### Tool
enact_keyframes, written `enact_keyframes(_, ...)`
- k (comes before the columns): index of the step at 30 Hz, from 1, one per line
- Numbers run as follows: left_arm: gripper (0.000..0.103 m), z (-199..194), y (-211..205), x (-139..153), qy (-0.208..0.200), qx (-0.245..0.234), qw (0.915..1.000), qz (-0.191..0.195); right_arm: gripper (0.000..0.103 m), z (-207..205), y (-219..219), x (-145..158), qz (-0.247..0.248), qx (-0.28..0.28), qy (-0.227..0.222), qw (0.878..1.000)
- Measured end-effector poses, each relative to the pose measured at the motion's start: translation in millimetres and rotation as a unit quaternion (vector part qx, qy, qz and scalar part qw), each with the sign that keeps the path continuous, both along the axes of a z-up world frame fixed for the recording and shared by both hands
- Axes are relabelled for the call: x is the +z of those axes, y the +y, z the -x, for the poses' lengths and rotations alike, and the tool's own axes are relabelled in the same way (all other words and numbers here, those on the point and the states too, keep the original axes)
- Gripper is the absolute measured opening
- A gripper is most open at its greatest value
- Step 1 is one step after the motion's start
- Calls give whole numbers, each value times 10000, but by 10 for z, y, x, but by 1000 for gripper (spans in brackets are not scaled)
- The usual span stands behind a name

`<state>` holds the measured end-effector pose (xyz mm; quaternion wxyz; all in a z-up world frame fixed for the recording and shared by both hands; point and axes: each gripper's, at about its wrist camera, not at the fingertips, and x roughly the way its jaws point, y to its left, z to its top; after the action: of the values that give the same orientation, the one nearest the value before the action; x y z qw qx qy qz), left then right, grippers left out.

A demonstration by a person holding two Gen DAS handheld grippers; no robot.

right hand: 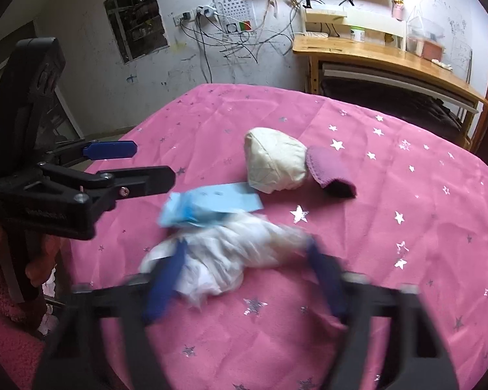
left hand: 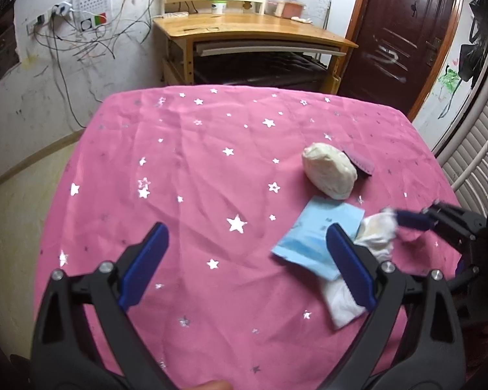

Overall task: Collect trash
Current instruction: 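Grasp the blue packet with the left tool while the right tool grasps the white tissues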

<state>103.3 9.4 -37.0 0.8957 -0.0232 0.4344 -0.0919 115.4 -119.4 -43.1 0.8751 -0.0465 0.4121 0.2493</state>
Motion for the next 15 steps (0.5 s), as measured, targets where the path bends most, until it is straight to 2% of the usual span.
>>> enact_keyframes(1, 93, -3, -16, -2, 22, -31, 10000, 41, 31, -6, -30, -8, -7, -54, 32, 10000)
enact_keyframes(4, 93, -11, -82, -4, 71, -178, 9997, 158, 21, 13, -87, 8, -18, -108, 12, 9999)
enact_keyframes(10, 93, -56, -346, -29, 130, -675, 9971, 333, 16, 77, -413, 110, -39, -525, -160, 9985)
enact_keyframes(13, 93, -105, -533, -83, 123, -838, 9963, 158, 16, 104, -646, 154, -137, -792, -228, 9965)
enact_keyframes(15, 86, -122, -668, -119, 49, -893, 9959, -163, 16, 120, -750, 163, -157, -915, -260, 9953)
